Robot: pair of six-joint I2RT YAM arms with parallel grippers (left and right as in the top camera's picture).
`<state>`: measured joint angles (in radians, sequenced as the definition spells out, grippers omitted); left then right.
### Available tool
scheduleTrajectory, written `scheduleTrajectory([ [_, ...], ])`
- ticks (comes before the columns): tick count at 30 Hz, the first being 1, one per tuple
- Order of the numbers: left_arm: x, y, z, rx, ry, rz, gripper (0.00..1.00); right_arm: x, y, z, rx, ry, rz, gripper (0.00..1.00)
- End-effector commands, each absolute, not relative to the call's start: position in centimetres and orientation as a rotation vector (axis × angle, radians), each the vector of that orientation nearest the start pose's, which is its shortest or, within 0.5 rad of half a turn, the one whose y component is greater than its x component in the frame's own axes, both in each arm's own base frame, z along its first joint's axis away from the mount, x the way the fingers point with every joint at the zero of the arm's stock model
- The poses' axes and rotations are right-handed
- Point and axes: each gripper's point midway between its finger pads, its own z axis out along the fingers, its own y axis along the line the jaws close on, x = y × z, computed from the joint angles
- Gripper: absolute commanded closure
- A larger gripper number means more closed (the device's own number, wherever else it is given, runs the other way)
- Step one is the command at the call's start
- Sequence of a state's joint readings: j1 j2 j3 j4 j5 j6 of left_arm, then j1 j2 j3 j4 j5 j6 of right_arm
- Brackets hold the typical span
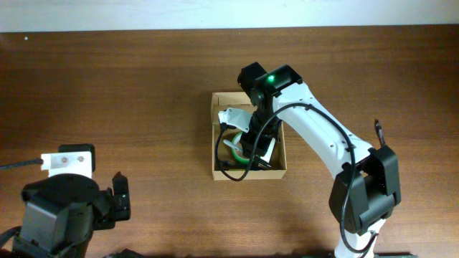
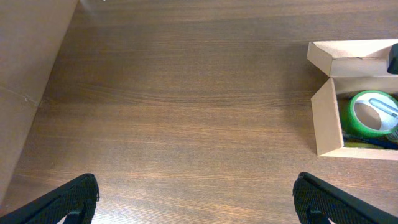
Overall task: Pack container
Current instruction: 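Carry the Sharpie marker into the box and release it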
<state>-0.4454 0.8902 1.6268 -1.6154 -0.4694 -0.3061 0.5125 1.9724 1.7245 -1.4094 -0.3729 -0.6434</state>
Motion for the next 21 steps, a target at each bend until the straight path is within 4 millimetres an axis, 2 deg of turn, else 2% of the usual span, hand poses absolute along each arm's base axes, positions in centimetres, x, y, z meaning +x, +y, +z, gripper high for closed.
scheduleTrajectory([
  [1,15.9,0.9,35.1,-0.021,2.344,0.21,0.0,27.5,23.7,12.4,-1.733,2.596,0.667,0.96],
  [5,15.9,0.9,35.1,-0.02,2.344,0.21,0.0,27.6,23.7,11.8,-1.741,2.604,0.671,0.96],
  [19,15.9,0.8,35.0,-0.015,2.349,0.198,0.01,27.3,23.3,7.8,-1.756,2.678,0.683,0.96],
  [21,15.9,0.8,35.0,-0.015,2.349,0.198,0.01,27.3,23.3,7.7,-1.756,2.682,0.684,0.93],
])
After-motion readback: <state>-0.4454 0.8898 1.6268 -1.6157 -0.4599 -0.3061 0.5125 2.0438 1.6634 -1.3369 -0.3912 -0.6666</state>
